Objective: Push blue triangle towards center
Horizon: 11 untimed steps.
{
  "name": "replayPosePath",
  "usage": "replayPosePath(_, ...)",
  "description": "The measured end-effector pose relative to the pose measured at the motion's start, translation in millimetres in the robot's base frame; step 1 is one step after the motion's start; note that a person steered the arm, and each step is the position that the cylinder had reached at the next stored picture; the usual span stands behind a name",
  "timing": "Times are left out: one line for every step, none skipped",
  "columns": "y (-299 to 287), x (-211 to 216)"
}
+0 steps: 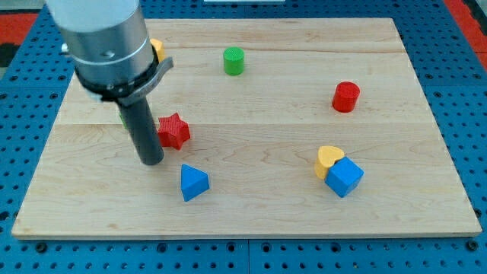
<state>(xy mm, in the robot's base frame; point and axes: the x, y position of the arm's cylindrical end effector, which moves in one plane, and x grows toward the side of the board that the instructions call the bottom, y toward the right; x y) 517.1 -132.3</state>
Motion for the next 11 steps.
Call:
replayPosePath(0,36)
replayPosePath(3,45)
replayPosePath(27,50)
replayPosePath(65,47)
replayPosePath(69,47)
replayPosePath(67,40)
replayPosePath(71,38)
replayPosePath(72,22)
replayPosePath(72,7)
replayPosePath(81,7)
replayPosePath(92,3)
